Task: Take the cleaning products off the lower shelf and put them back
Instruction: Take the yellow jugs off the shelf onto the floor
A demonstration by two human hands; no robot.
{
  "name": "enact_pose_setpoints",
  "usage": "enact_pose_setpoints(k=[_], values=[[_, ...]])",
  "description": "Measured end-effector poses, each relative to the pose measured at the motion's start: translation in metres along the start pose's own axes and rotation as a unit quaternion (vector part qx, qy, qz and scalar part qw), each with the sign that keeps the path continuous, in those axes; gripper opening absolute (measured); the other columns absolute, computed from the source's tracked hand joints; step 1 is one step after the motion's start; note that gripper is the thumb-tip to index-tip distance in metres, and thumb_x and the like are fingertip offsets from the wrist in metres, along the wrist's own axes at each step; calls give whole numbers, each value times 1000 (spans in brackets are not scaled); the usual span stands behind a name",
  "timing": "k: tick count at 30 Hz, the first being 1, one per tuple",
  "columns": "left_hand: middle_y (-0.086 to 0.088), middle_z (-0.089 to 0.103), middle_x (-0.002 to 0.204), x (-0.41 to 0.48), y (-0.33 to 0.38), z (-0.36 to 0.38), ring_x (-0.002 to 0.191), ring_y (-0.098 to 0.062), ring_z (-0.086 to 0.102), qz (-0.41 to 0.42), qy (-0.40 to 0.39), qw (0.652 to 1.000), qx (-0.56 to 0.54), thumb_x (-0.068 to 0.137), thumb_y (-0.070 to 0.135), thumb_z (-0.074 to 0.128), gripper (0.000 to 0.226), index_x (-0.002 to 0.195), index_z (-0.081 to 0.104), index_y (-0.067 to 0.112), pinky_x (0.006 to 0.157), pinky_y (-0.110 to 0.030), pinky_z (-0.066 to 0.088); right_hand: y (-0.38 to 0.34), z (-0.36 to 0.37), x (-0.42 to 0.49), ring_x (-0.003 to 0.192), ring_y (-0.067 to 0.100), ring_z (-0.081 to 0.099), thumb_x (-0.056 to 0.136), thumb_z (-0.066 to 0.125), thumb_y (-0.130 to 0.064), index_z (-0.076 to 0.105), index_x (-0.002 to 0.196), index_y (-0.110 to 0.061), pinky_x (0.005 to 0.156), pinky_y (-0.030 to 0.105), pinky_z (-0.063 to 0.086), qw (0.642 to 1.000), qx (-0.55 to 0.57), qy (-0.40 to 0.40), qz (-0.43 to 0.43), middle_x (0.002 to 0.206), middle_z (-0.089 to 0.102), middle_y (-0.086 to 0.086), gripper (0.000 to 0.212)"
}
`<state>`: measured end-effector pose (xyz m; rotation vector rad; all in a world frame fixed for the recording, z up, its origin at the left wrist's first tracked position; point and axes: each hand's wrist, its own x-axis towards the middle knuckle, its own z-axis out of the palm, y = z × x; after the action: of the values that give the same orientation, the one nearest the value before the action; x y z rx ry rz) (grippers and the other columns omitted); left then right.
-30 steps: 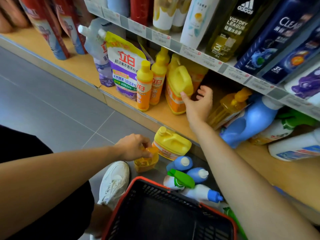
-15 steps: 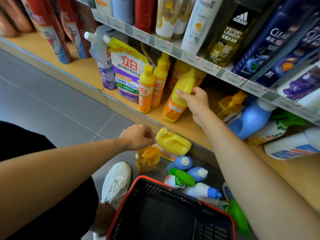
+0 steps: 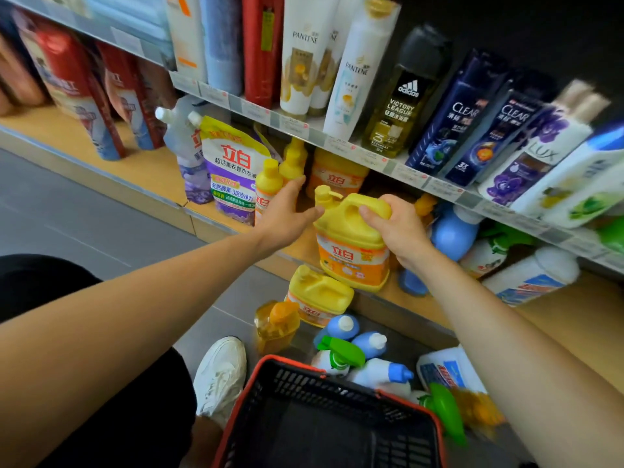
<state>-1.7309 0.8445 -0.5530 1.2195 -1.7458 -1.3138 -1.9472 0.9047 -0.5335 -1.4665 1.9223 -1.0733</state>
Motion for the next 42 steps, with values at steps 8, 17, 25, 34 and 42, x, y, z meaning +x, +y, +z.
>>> enact_pose_setpoints(k=[8,17,25,34,42], values=[[-1,67,123,-25,55,16,110,-5,66,121,-101,978,-137,106,21,50,32,136,55,11,86,-20,55,-56,-73,-46,82,23,63,77,75,-46,64,92,-6,74,44,51,993,107,-52,-18,85,66,10,44],[-5,68,114,-68,81,44,109,-19,66,203,-150,967,-31,94,34,63,30,119,63,17,92,-43,57,-52,-106,-111,68,4,58,88,75,-28,54,98,-16,59,22,44,992,-35,-117,-6,79,64,-1,26],[-5,65,115,-97,106,61,110,-24,62,248,-169,950,83,81,62,62,59,121,62,19,94,-55,50,-25,-112,-163,64,3,56,82,80,-32,60,73,-23,60,26,43,1000,3,-19,-8,64,59,-10,23],[-12,71,113,-104,139,56,109,-20,66,140,-495,857,-19,92,8,64,36,125,57,-7,92,-31,54,-14,-146,-192,68,8,60,69,87,-31,68,72,-13,61,31,47,994,90,-52,-31,69,65,-2,26],[-16,73,117,-123,120,77,110,-27,68,121,-499,849,-126,82,29,81,49,120,68,0,92,-36,55,-7,-158,-211,69,6,62,72,86,-24,72,75,-11,62,23,48,990,112,-79,-30,69,67,-7,20]])
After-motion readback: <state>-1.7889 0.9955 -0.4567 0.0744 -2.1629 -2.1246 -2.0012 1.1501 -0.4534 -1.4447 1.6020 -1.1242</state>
